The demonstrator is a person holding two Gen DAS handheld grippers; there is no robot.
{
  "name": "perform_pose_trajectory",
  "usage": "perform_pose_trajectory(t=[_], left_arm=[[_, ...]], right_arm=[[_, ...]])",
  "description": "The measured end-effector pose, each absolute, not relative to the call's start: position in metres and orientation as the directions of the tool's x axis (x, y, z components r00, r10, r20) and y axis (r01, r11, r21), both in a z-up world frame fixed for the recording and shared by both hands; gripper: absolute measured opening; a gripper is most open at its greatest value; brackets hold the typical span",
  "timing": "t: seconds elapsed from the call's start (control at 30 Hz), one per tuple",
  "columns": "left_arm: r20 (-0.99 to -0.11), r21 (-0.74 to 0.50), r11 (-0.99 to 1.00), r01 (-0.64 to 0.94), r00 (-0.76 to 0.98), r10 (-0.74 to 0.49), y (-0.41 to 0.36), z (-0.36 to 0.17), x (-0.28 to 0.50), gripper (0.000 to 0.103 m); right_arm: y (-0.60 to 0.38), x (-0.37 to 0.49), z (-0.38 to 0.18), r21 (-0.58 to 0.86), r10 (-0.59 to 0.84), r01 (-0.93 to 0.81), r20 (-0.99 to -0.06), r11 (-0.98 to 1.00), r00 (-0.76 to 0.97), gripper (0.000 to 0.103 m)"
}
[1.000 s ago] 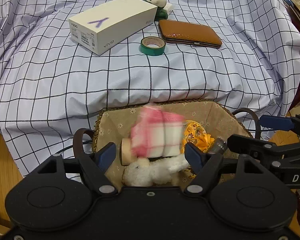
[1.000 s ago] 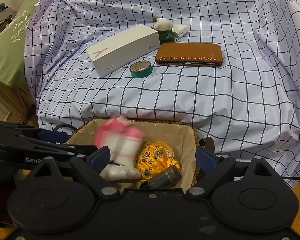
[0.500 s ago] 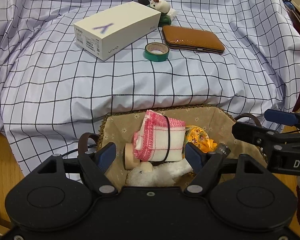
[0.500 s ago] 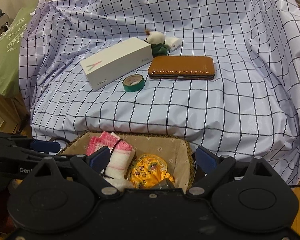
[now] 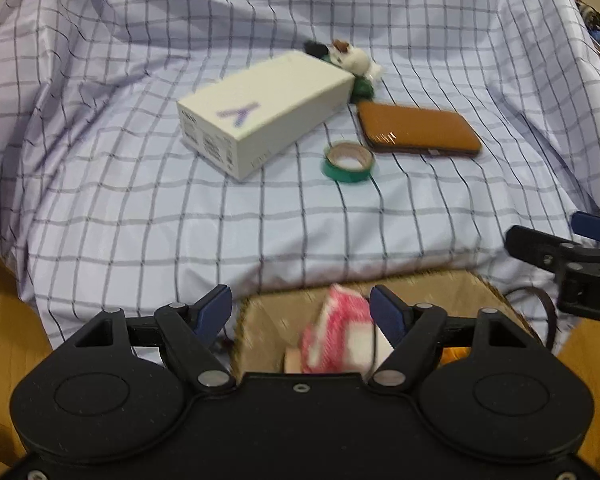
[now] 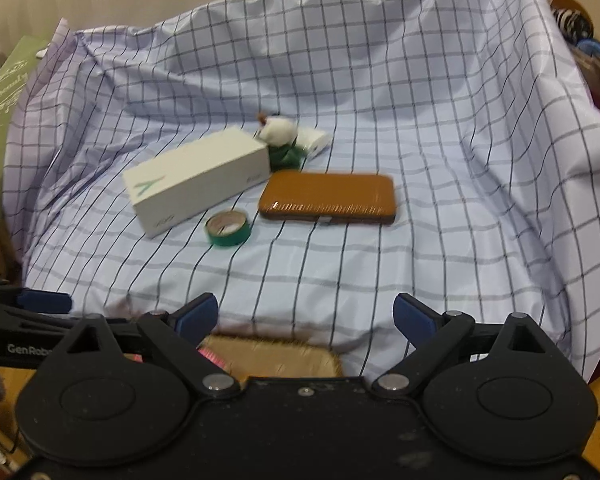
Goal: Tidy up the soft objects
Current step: 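Move both grippers away from the basket toward the items on the sheet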
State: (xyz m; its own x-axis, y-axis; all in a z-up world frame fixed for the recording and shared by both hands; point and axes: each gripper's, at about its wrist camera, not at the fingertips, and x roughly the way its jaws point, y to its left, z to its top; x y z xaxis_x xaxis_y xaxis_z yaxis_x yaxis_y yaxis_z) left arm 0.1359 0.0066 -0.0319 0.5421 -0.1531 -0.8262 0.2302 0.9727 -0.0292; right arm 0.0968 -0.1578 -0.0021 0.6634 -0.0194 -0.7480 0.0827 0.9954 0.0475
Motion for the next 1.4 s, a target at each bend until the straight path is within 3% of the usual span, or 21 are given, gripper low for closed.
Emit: perform_pose_trajectory(t=[0.47,0.73,0.93,1.03,1.17,1.4], left_arm=[[-0.769,0.143,0.981,0.13,0.638,0.028,0.022,-0.047,0.178,0.072],[-0.776,0.177,0.98,0.087,0.625,0.085,0.034,-0.063,0.188,0.073],[-0.72,0.273,0.96,0.057,0.674,0.164,0.035,-0.063,0.186,0.074],[-0.732,0.254,0.966,0.054,0.664,0.156,0.037,-0.068,0.191,0.074],[-0.785,0.138,0.989,0.059,0.615,0.073,0.042,-0.08,0.198,0.074],[-0.735,0.149,0.986,0.079,0.676,0.057,0.033,-0.063,0.179,0.074]], right_arm=[[-0.163,0.146,-0.017,-0.191,-0.252,0.167,-0.641,0.967,0.725,0.098],[-0.162,0.155,-0.043,-0.276,-0.31,0.164,-0.655,0.947,0.689,0.099],[-0.161,0.157,-0.051,-0.3,-0.336,0.174,-0.659,0.938,0.673,0.099],[-0.159,0.159,-0.054,-0.316,-0.349,0.174,-0.666,0.933,0.659,0.099],[-0.16,0.16,-0.056,-0.297,-0.342,0.182,-0.686,0.937,0.642,0.099],[-0.158,0.154,-0.044,-0.302,-0.357,0.201,-0.664,0.932,0.657,0.099]])
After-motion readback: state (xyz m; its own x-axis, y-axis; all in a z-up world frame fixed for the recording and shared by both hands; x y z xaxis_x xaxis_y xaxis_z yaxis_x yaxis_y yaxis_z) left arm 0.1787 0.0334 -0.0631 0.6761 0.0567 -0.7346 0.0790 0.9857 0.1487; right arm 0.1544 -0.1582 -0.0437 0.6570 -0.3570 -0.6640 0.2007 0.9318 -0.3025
